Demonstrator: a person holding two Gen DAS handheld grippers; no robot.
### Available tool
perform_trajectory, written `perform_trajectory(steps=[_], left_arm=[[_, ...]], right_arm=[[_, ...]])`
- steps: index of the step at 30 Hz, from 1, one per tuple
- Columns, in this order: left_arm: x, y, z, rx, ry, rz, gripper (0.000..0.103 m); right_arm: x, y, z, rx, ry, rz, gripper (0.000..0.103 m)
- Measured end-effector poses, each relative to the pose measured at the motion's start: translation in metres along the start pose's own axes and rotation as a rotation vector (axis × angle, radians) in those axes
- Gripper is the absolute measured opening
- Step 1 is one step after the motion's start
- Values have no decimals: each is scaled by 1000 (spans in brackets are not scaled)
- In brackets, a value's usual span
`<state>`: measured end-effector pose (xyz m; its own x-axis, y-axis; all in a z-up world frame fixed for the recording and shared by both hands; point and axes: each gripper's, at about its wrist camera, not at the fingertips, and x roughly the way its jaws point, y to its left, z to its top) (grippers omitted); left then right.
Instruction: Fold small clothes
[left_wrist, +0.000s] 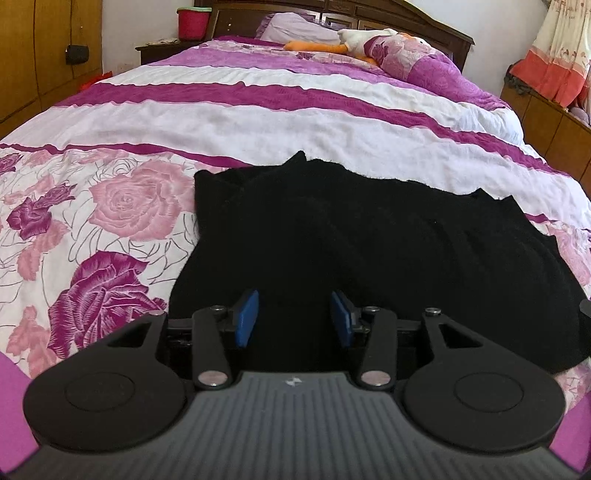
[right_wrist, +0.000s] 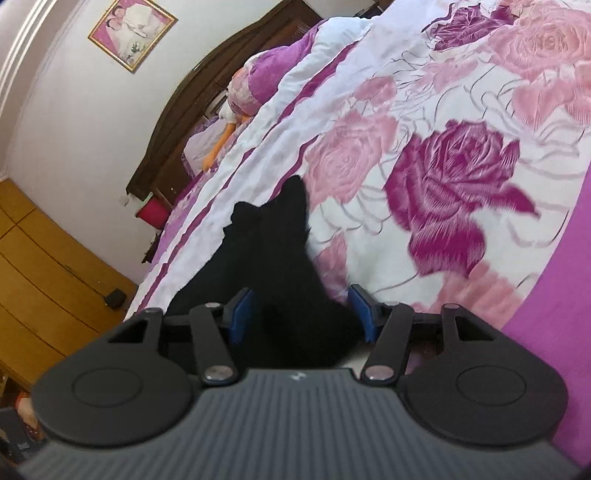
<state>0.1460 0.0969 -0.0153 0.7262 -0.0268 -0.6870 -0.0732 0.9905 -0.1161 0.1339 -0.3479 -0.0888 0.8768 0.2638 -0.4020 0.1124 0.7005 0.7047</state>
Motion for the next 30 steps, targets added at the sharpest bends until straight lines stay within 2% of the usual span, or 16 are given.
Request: perform_trajectory(steps=[4,20,23,24,25,26,28,30], left_arm=[[5,-2,1,13,0,5,51],[10,1,4,24,8,-10,55],[7,3,6,20,9,-18,55],[4,3,7,19,8,-21,55],[2,4,9,20,6,-23,55],[0,5,9,23,4,-24,55],[-5,7,10,29,-2,-20,55],[-11,12,11,31,-10,-7,55]], right_arm=[[9,6,-9,38,16,49,59],[49,14,-1,54,-59,78,55],[56,18,4,57,-64,60,48],[57,18,5,57,-64,54,42],[58,18,7,56,-63,49,31],[59,18,8,52,-60,47,24],[58,18,9,42,-67,54,19],[55,20,10,32,-72,62,18]])
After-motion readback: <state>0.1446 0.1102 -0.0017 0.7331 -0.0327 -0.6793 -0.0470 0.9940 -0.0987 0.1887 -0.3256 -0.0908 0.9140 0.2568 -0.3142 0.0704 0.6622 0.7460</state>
